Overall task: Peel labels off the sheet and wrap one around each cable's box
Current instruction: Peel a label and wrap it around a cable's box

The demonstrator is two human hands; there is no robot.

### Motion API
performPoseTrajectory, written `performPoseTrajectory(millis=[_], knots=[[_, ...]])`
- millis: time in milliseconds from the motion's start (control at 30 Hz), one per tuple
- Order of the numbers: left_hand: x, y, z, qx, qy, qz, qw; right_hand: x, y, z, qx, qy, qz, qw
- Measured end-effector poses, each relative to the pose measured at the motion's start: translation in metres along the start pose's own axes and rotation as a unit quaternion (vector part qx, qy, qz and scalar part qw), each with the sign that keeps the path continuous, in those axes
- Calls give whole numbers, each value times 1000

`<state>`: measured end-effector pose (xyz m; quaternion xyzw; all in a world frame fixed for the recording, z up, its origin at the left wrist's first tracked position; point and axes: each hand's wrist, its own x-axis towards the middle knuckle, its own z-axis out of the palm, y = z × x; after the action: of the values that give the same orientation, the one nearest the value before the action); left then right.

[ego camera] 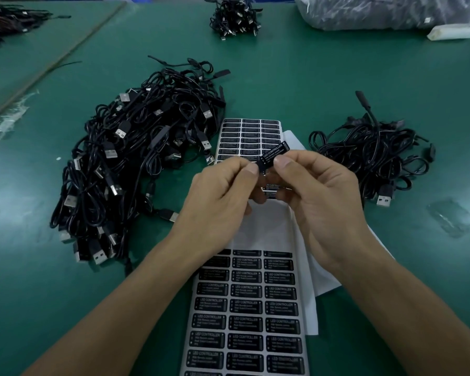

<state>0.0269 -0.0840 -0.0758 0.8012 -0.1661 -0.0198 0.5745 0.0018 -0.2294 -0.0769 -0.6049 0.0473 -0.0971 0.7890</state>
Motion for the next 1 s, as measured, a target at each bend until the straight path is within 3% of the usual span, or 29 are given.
performPoseTrajectory(millis=[267, 700, 1000], knots=[[0, 4, -4, 33, -80, -33, 996, 1, -2, -1, -28, 22, -20, 999], [0, 1, -3, -33, -81, 1, 996, -2, 0, 1, -99, 6, -47, 994], [0, 6, -6, -59, -123, -18, 990, 0, 0, 0, -117, 13, -55, 992]])
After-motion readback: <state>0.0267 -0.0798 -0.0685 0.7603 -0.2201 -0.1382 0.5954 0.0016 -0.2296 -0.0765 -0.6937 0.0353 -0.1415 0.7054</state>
